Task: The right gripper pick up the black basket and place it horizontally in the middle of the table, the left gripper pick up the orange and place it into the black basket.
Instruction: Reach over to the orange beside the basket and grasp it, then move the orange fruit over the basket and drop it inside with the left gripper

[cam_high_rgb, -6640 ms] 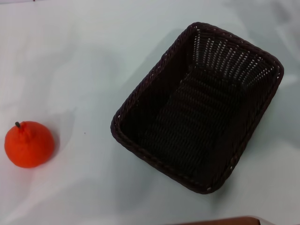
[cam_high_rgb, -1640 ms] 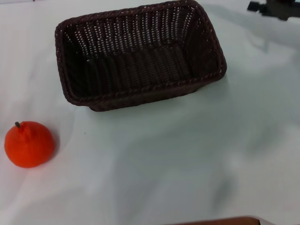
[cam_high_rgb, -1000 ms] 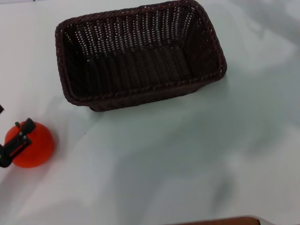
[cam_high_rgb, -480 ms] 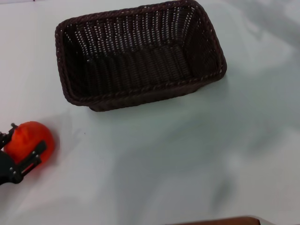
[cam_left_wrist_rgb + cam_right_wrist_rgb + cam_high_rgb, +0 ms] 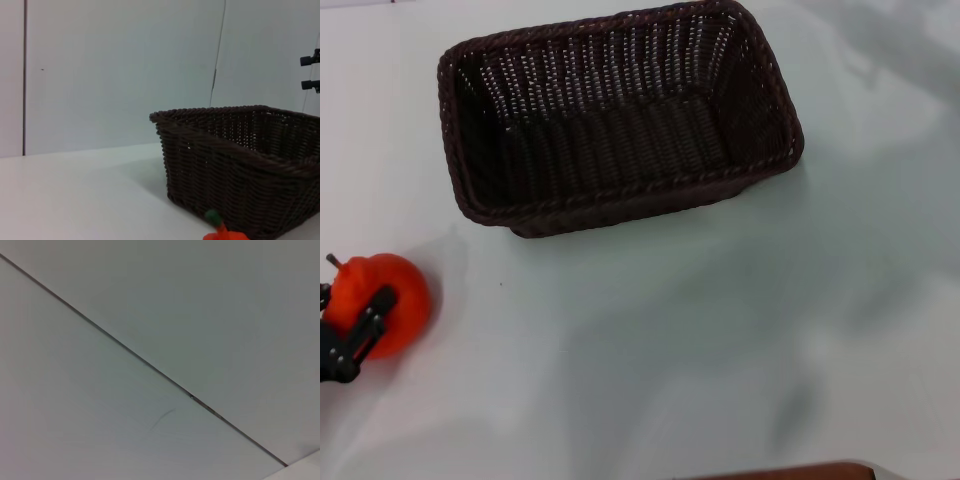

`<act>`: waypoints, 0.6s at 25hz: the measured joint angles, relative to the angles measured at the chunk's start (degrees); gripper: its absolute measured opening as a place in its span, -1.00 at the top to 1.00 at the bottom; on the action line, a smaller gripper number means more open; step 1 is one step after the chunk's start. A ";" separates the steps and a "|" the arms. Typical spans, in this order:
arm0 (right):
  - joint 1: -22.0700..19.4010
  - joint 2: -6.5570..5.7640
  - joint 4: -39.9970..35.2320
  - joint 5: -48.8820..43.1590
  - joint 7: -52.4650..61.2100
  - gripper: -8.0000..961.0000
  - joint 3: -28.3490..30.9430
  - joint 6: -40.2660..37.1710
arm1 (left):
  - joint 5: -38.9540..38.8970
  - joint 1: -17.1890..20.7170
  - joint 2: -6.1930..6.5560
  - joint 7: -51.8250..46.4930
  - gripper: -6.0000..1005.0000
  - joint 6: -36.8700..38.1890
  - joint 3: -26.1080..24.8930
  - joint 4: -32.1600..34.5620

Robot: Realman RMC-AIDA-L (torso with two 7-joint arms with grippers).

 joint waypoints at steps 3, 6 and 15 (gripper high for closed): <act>-0.10 0.07 0.02 0.00 0.00 -0.56 0.00 -0.30 | -0.12 -0.32 -0.04 -0.03 0.06 -0.61 -1.36 -0.01; -0.34 0.13 0.02 0.19 0.00 -0.55 0.06 -0.39 | -0.20 -1.19 -0.56 -0.42 0.12 -3.92 -7.49 0.45; -1.19 0.80 0.10 3.41 -2.52 -0.54 -0.41 0.29 | -12.00 -8.88 -2.22 -7.20 0.27 -12.30 -14.40 4.60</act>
